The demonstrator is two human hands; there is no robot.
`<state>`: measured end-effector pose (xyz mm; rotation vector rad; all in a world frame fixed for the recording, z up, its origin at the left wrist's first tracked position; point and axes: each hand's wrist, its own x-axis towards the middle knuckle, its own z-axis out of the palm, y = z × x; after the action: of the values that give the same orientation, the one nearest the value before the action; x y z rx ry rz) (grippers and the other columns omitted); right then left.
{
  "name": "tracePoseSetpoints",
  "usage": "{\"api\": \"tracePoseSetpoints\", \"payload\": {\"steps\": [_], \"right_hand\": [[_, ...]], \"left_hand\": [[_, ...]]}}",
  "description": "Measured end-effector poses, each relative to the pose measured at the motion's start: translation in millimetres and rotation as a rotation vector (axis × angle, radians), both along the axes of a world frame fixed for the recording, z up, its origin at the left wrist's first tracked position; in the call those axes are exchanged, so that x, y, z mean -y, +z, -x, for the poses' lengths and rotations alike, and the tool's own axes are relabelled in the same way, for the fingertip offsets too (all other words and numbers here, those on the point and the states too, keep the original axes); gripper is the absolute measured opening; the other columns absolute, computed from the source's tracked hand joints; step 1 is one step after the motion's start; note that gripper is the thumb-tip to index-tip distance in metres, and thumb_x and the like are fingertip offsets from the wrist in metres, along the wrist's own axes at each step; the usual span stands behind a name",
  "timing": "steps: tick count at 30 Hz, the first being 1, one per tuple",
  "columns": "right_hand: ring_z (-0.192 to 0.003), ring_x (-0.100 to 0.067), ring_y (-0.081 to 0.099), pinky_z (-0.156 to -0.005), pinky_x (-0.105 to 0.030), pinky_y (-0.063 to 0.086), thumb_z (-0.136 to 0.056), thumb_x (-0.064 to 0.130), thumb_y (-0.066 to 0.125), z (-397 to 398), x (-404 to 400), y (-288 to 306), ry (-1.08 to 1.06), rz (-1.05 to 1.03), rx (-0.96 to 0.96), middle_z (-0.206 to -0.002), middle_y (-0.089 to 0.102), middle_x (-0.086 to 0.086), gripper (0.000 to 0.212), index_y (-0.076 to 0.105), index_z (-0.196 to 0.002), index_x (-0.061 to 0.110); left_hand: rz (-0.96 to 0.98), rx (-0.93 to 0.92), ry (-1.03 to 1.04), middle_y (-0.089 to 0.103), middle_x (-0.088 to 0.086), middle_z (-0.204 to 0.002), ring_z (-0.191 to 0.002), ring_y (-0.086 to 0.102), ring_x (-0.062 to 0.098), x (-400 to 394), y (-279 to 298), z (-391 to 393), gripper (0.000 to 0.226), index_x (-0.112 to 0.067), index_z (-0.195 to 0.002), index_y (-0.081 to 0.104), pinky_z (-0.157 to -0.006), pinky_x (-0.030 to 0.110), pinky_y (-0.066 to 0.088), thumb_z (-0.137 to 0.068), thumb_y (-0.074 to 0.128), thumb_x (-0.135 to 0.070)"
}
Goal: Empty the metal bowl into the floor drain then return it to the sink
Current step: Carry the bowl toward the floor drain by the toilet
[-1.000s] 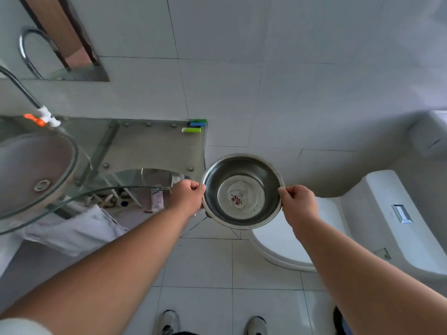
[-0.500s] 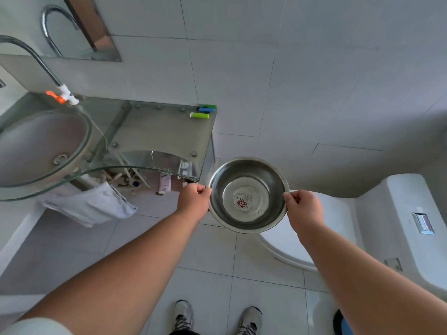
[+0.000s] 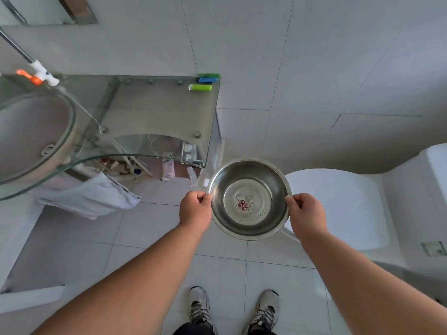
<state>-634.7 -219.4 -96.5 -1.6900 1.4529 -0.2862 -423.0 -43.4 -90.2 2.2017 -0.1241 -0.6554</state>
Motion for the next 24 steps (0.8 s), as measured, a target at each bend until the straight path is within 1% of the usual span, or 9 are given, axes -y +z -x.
{"api": "tracePoseSetpoints", "payload": {"steps": [2, 5, 8, 10, 13, 16, 20, 24], "right_hand": [[-0.070, -0.020, 0.064, -0.059, -0.031, 0.046, -0.100, 0.034, 0.062, -5, -4, -18, -0.017, -0.011, 0.004, -0.073, 0.069, 0.001, 0.022, 0.065, -0.083, 0.021], [-0.070, -0.020, 0.064, -0.057, -0.028, 0.044, -0.101, 0.035, 0.062, -13, -11, -44, -0.042, -0.031, 0.013, -0.074, 0.069, 0.001, 0.022, 0.065, -0.084, 0.021], [-0.068, -0.020, 0.064, -0.058, -0.030, 0.047, -0.102, 0.036, 0.061, -21, -17, -73, -0.071, -0.050, 0.028, -0.073, 0.069, 0.001, 0.022, 0.064, -0.085, 0.022], [-0.069, -0.019, 0.064, -0.060, -0.031, 0.050, -0.102, 0.036, 0.060, -27, -20, -93, -0.092, -0.056, 0.036, -0.075, 0.069, 0.001, 0.021, 0.065, -0.087, 0.023], [-0.071, -0.017, 0.065, -0.060, -0.029, 0.048, -0.102, 0.036, 0.059, -37, -24, -123, -0.109, -0.060, 0.065, -0.076, 0.069, 0.003, 0.019, 0.063, -0.087, 0.024], [-0.071, -0.015, 0.065, -0.059, -0.027, 0.046, -0.102, 0.036, 0.059, -44, -28, -148, -0.125, -0.081, 0.083, -0.077, 0.069, 0.003, 0.019, 0.062, -0.086, 0.027], [-0.072, -0.015, 0.064, -0.059, -0.027, 0.046, -0.102, 0.037, 0.059, -55, -31, -184, -0.137, -0.082, 0.100, -0.077, 0.068, 0.004, 0.019, 0.059, -0.084, 0.030], [-0.070, -0.013, 0.063, -0.058, -0.026, 0.044, -0.102, 0.037, 0.059, -66, -37, -218, -0.143, -0.089, 0.116, -0.076, 0.068, 0.005, 0.020, 0.059, -0.083, 0.030]], "left_hand": [[-0.013, -0.008, -0.007, 0.076, 0.010, -0.093, -0.095, 0.074, 0.038, -2, -16, -7, 0.020, -0.009, -0.100, 0.072, -0.092, 0.051, 0.062, -0.105, 0.066, -0.027], [-0.019, -0.013, -0.023, 0.076, 0.012, -0.093, -0.094, 0.074, 0.039, -4, -41, -17, 0.019, -0.013, -0.093, 0.070, -0.091, 0.052, 0.063, -0.105, 0.065, -0.027], [-0.023, -0.022, -0.037, 0.076, 0.011, -0.094, -0.096, 0.075, 0.039, -4, -69, -28, 0.018, -0.014, -0.095, 0.071, -0.091, 0.051, 0.063, -0.105, 0.065, -0.028], [-0.030, -0.015, -0.054, 0.076, 0.011, -0.091, -0.094, 0.075, 0.039, -3, -88, -36, 0.020, -0.015, -0.091, 0.070, -0.089, 0.050, 0.063, -0.105, 0.064, -0.028], [-0.033, -0.015, -0.070, 0.077, 0.013, -0.095, -0.095, 0.075, 0.039, -2, -118, -49, 0.019, -0.012, -0.094, 0.071, -0.093, 0.054, 0.063, -0.104, 0.065, -0.026], [-0.034, -0.026, -0.074, 0.078, 0.011, -0.096, -0.095, 0.076, 0.036, -1, -144, -59, 0.017, -0.015, -0.095, 0.071, -0.095, 0.055, 0.064, -0.105, 0.065, -0.027], [-0.042, -0.023, -0.093, 0.079, 0.010, -0.095, -0.093, 0.077, 0.033, -1, -180, -72, 0.019, -0.016, -0.095, 0.072, -0.093, 0.056, 0.065, -0.106, 0.063, -0.029], [-0.060, -0.009, -0.100, 0.079, 0.013, -0.089, -0.088, 0.077, 0.038, -4, -214, -84, 0.024, -0.015, -0.089, 0.073, -0.087, 0.056, 0.066, -0.105, 0.062, -0.029]]}}
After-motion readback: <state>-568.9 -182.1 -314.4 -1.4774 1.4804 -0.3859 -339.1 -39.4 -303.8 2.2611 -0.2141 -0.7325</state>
